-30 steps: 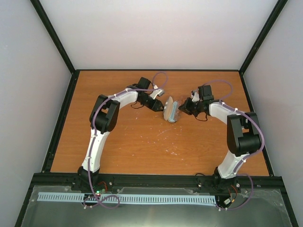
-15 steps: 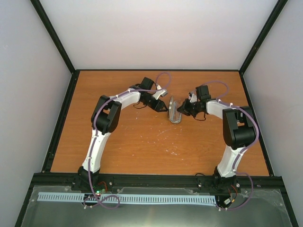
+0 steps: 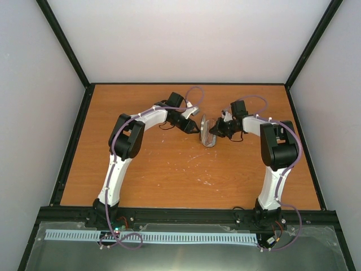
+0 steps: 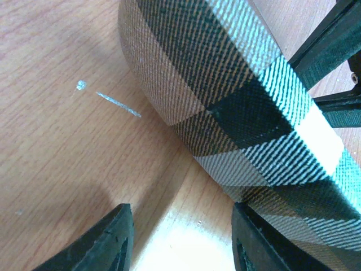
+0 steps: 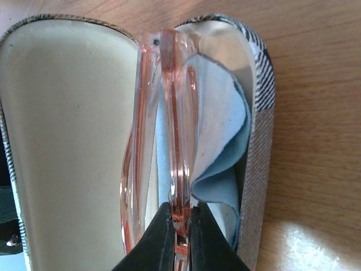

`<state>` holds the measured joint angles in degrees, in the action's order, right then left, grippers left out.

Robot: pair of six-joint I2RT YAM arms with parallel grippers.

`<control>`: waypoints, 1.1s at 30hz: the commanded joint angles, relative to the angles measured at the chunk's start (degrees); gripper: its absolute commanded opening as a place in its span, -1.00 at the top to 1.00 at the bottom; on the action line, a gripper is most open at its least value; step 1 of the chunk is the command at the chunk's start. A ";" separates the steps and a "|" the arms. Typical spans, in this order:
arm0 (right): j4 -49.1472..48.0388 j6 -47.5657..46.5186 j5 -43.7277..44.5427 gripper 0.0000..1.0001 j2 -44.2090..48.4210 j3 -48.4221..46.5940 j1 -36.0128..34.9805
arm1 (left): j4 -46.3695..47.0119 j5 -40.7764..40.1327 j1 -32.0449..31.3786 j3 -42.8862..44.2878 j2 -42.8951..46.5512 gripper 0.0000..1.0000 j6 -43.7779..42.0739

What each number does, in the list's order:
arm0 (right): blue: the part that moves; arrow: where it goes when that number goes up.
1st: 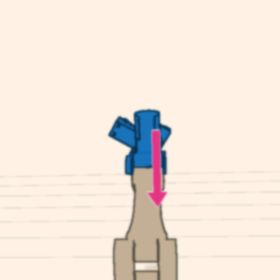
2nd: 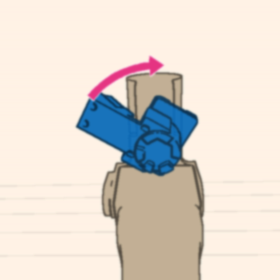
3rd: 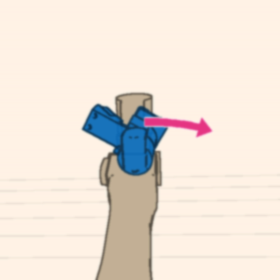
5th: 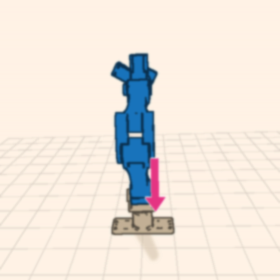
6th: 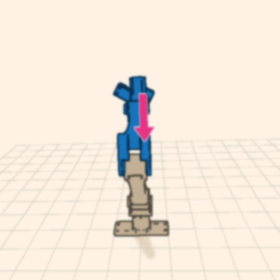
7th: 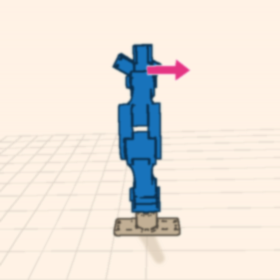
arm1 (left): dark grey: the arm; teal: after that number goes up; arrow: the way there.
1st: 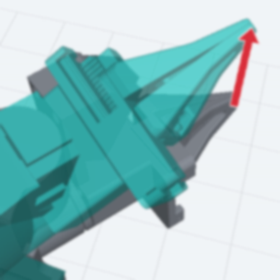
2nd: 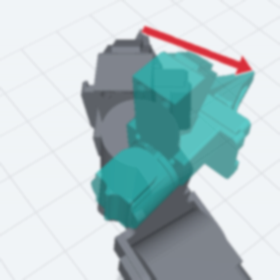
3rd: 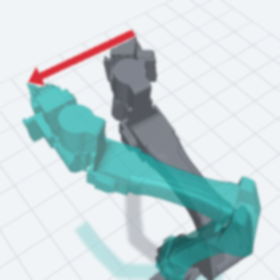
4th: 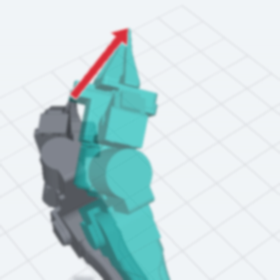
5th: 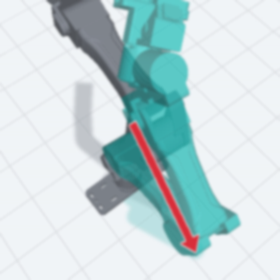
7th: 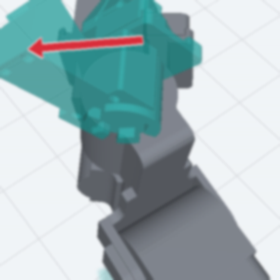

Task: Organize the sunglasses
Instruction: Place the sunglasses in the sunglasses case.

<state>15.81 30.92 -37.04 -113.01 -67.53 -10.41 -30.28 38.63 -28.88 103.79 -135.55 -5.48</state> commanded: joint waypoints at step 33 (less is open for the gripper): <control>12.88 -7.71 7.78 0.58 4.28 -8.59 0.66 | 0.08 -0.43 -1.42 1.72 1.95 0.03 -0.34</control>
<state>27.68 24.14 -30.37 -110.98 -74.89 -9.89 -30.28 37.89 -29.39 103.79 -135.55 -5.50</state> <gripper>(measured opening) 0.268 0.484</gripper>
